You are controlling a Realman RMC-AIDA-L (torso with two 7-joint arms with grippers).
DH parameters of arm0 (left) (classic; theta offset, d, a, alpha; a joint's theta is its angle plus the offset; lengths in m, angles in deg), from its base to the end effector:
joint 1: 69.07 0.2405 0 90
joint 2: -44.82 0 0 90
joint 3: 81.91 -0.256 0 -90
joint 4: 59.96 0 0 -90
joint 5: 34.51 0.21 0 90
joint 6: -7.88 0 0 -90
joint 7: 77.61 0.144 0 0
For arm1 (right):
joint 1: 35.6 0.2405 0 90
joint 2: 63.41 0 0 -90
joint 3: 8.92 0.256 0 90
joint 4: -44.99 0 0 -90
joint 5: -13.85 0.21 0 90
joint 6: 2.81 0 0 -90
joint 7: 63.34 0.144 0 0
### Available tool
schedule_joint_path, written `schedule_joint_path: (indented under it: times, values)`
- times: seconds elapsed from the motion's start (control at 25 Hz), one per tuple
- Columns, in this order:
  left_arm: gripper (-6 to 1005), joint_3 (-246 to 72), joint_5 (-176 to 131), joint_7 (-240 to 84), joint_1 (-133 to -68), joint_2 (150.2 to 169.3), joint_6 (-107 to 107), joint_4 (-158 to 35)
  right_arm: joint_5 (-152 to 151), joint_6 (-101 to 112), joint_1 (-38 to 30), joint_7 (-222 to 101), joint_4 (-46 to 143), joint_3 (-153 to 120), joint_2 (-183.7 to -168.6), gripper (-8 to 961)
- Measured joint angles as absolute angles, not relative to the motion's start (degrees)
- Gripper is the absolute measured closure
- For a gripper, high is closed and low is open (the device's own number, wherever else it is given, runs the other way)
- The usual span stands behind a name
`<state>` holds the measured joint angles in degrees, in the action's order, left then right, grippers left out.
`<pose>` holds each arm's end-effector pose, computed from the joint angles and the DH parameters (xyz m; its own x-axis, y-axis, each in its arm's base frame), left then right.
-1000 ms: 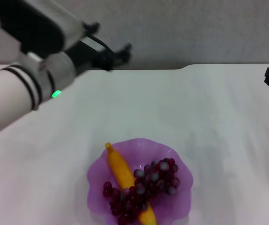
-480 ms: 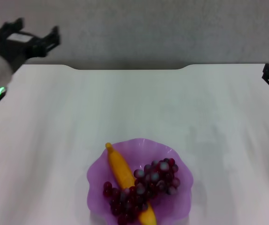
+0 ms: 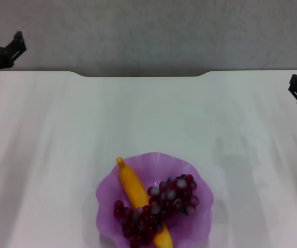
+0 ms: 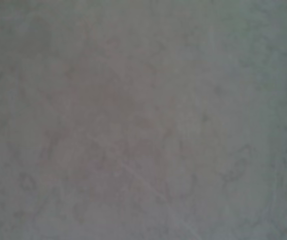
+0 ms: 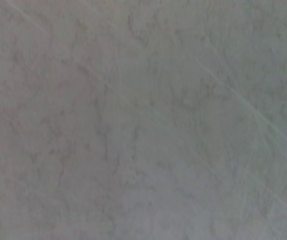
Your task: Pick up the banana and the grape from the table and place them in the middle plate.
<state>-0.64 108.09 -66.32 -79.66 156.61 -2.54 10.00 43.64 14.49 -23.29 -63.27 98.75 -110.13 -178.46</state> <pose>-0.2512 0.3887 0.0749 0.7036 0.0723 0.7069 0.7105 -0.0852 -0.6985 0.3021 0.3736 0.0235 0.6458 -0.2043 -0.7357 -0.7567 -0.0425 -0.6524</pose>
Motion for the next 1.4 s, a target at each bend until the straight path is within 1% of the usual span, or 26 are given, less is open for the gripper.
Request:
schedule_joint_path:
  times: [0.12, 0.44, 0.52, 0.84, 1.04, 1.4]
  values:
    - [114, -2.43, 108.33, -70.33, -79.77, 155.37, -5.91, 8.37, 43.64, 15.58, -23.28, -63.05, 98.22, -110.2, -178.53, 302]
    - [150, -7.01, 112.63, -83.21, -80.96, 150.6, -13.15, 3.77, 43.63, 16.82, -23.47, -62.48, 97.89, -110.46, -178.55, 302]
    - [159, -7.14, 115.82, -86.12, -81.17, 150.11, -14.07, 2.77, 43.58, 17.05, -23.58, -62.47, 97.88, -110.5, -178.55, 302]
    - [211, -4.96, 123.67, -88.46, -81.97, 149.92, -11.35, 0.1, 42.97, 19.47, -23.61, -62.4, 96.48, -110.92, -178.46, 302]
    - [212, -3.77, 123.96, -89.05, -82.14, 149.69, -10.01, -1.65, 41.39, 25.12, -23.79, -62.38, 93.78, -112.23, -178.38, 302]
    - [212, -3.56, 123.98, -88.72, -82.39, 149.52, -7.99, -2.33, 41.37, 27.68, -23.85, -61.04, 91.77, -112.36, -178.36, 302]
